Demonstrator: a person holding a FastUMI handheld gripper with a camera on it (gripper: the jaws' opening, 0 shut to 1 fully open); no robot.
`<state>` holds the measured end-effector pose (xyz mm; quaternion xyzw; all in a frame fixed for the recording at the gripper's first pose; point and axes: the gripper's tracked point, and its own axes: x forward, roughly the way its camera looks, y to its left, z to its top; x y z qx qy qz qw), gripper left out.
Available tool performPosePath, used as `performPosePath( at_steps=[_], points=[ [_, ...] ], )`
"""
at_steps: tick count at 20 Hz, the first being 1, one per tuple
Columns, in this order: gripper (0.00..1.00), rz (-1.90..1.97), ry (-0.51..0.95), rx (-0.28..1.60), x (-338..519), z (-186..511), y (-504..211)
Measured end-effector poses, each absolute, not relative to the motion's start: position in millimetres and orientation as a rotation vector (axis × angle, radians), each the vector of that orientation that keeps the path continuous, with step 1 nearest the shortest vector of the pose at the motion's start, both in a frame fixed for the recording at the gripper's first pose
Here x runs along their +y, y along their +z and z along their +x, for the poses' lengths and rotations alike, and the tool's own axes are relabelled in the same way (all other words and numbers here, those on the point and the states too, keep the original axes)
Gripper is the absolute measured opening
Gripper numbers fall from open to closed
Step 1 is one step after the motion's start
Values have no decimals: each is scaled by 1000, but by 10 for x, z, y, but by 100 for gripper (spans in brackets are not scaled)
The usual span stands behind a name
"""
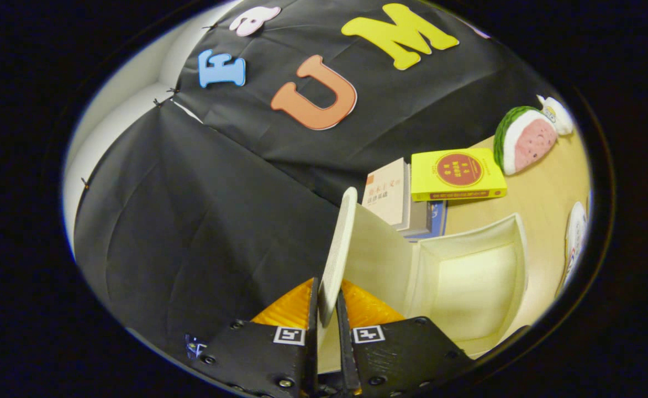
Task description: Open the storage box then place both shoes into the box .Put the left shoe in first, then the right shoe, with the right side of both shoes facing outward in a uniform manner.
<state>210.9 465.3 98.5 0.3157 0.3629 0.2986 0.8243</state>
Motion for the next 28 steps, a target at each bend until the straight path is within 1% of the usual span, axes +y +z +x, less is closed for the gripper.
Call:
performPosePath(
  at_steps=[2, 4, 5, 8, 10, 13, 18, 22, 28],
  points=[
    [32, 657, 636, 784, 4809, 2143, 947],
    [32, 663, 635, 784, 4953, 2190, 956],
    [38, 664, 637, 774, 5004, 2233, 973],
    [73, 633, 633, 729, 5078, 2300, 981],
    [96, 586, 600, 704, 5039, 2357, 900],
    [95, 598, 598, 728, 5016, 2357, 799],
    [95, 513, 553, 753, 4614, 2376, 581],
    [96, 307, 448, 711, 4012, 2455, 370],
    [95, 197, 318, 728, 3081, 2476, 127]
  ],
)
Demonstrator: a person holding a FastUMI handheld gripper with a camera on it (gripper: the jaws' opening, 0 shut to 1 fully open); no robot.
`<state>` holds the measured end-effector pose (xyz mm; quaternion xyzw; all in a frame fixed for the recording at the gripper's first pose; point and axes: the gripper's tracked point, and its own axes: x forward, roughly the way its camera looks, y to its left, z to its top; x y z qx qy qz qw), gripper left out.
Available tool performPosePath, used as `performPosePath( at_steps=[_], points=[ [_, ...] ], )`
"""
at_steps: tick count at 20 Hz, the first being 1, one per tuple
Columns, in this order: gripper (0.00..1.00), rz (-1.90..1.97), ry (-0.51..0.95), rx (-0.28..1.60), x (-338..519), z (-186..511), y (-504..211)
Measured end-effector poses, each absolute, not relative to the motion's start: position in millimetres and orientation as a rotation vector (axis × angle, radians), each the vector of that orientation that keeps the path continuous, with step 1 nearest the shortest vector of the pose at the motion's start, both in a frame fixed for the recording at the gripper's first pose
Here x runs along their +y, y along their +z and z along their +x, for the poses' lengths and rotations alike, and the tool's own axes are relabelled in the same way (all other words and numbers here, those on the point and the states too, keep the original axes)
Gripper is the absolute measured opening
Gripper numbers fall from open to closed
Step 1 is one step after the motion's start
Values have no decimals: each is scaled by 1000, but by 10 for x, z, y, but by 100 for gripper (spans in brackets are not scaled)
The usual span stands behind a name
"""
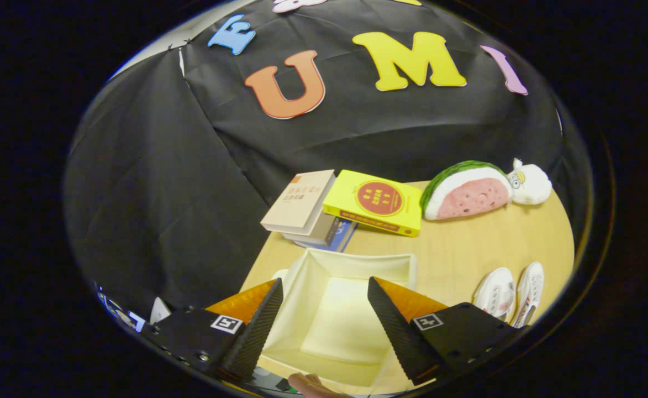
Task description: Open the storage box then place both shoes into the box .Put the left shoe in first, then the right shoe, with the right side of both shoes facing outward in a uniform manner.
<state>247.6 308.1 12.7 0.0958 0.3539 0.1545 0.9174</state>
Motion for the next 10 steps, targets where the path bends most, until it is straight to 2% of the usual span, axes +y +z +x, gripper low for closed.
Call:
performPosePath(
  at_steps=[10],
  points=[
    [95, -61, 36, 744, 1255, 2331, -613]
  ],
)
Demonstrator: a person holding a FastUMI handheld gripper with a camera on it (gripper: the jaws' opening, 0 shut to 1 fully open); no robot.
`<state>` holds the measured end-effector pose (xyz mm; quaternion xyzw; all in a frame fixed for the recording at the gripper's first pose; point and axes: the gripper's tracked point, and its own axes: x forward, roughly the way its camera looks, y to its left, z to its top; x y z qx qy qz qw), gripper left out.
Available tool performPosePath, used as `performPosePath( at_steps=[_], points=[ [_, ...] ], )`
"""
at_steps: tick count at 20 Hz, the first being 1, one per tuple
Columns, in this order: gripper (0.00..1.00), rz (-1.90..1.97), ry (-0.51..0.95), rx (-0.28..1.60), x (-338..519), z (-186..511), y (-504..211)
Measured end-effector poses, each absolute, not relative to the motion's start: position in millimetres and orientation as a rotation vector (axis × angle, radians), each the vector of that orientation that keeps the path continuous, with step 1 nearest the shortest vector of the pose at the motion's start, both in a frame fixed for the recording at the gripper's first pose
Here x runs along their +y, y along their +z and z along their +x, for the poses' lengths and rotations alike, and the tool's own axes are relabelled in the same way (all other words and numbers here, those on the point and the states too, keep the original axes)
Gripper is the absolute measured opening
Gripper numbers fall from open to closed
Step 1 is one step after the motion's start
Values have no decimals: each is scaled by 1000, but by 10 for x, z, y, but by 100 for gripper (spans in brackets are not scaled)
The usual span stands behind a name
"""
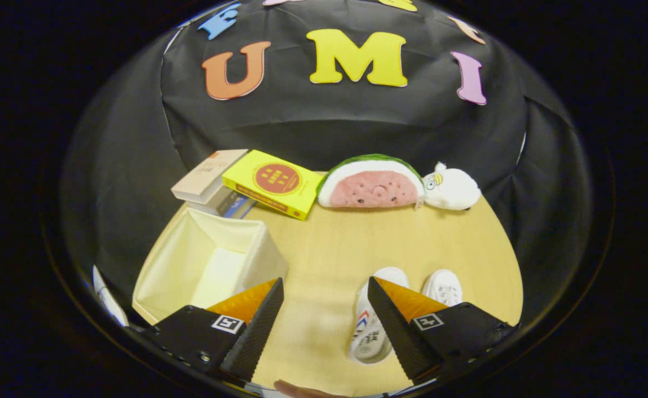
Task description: Open the storage box then place both shoes into the box .Put the left shoe in first, then the right shoe, with the right side of both shoes facing outward in a uniform manner.
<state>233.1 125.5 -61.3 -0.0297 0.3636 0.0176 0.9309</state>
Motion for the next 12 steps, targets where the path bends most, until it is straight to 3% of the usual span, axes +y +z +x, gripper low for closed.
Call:
performPosePath(
  at_steps=[9, 12],
  points=[
    [93, -114, -76, 928, 330, 1943, -1445],
    [85, -49, -97, 978, 204, 2011, -1636]
  ],
)
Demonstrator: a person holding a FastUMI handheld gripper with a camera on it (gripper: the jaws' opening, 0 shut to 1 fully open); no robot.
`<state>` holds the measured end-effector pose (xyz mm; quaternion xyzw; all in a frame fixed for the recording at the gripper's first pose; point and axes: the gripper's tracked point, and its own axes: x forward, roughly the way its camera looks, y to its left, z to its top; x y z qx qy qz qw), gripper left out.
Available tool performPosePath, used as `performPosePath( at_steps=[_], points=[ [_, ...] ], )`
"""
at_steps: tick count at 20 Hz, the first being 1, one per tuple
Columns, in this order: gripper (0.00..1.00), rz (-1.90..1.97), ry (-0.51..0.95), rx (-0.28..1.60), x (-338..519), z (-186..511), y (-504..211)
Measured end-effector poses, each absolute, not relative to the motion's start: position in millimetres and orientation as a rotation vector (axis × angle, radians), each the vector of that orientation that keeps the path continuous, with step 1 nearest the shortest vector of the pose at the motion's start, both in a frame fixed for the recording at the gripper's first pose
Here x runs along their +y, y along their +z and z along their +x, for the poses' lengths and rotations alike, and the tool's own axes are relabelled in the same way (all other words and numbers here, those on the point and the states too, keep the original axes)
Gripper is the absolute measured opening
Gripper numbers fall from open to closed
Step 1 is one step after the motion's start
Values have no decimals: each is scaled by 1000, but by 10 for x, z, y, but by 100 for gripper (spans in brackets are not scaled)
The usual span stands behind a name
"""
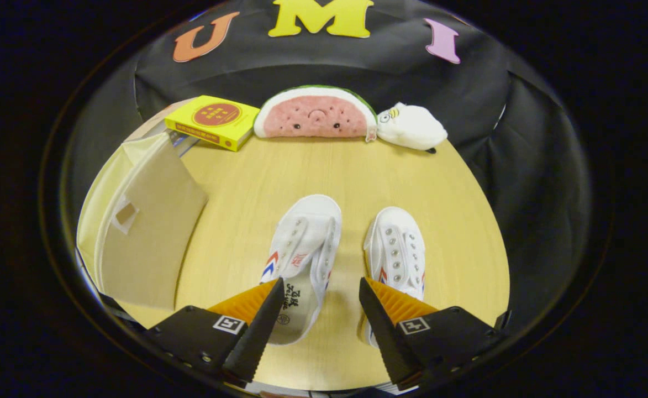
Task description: Open the storage box then place both shoes into the box .Put the left shoe in first, then the right shoe, with the right side of both shoes facing outward in a uniform manner.
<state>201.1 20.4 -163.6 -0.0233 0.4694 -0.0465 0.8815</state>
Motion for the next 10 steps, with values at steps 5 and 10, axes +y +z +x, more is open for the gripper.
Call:
performPosePath(
  at_steps=[5, 10],
  points=[
    [77, 33, -39, 1075, 280, 1977, -1842],
    [71, -54, -104, 1071, 31, 2043, -1884]
  ],
)
